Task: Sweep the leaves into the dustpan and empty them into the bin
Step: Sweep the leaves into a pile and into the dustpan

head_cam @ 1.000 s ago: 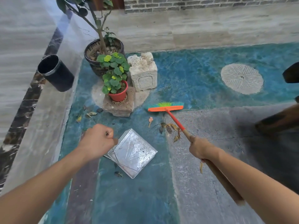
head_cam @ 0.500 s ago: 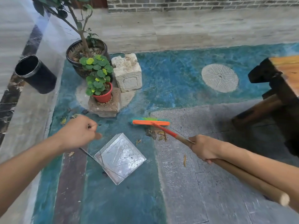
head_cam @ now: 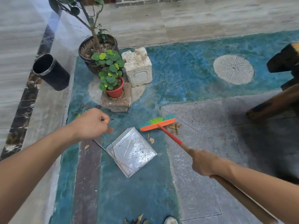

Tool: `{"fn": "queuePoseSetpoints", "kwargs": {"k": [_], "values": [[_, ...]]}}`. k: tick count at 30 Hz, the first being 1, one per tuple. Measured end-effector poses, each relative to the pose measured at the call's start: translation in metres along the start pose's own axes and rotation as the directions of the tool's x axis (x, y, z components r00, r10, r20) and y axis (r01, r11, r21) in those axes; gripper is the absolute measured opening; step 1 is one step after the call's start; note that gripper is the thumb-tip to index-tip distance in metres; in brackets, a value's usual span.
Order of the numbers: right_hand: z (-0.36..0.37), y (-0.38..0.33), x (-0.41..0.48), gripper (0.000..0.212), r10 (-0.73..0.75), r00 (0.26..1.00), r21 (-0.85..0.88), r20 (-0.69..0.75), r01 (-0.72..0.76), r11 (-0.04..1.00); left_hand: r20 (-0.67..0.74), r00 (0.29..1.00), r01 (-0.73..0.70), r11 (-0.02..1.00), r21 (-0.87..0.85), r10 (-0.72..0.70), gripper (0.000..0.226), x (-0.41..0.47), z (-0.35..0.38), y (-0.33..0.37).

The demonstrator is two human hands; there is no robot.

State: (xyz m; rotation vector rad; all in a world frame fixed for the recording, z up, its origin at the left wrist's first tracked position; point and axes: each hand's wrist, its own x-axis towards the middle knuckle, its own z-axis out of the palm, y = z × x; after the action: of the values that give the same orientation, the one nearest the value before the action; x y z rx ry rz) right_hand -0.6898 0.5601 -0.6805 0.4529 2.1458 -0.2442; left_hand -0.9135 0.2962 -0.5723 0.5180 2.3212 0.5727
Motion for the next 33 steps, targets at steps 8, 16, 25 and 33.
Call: {"fn": "queuePoseSetpoints", "kwargs": {"k": [8, 16, 25, 33], "values": [[0.005, 0.040, -0.080, 0.048, -0.011, 0.994, 0.097, 0.107, 0.000, 0.995, 0.052, 0.999, -0.014, 0.998, 0.059, 0.011, 0.047, -0.030, -0.032, -0.002], [-0.022, 0.064, -0.075, 0.036, 0.126, 0.992, 0.441, 0.011, -0.118, 0.890, 0.058, 0.998, -0.031, 0.998, 0.046, 0.029, 0.053, -0.041, -0.039, -0.043], [0.065, 0.027, -0.026, 0.055, 0.336, 0.942, 0.370, 0.008, -0.315, 0.874, 0.051, 0.999, -0.026, 0.993, 0.113, 0.020, 0.048, -0.035, -0.028, -0.081], [0.168, -0.074, -0.106, 0.049, 0.367, 0.917, 0.591, 0.156, -0.384, 0.710, 0.129, 0.972, -0.220, 0.953, 0.208, 0.196, 0.057, -0.050, -0.036, -0.069]]}}
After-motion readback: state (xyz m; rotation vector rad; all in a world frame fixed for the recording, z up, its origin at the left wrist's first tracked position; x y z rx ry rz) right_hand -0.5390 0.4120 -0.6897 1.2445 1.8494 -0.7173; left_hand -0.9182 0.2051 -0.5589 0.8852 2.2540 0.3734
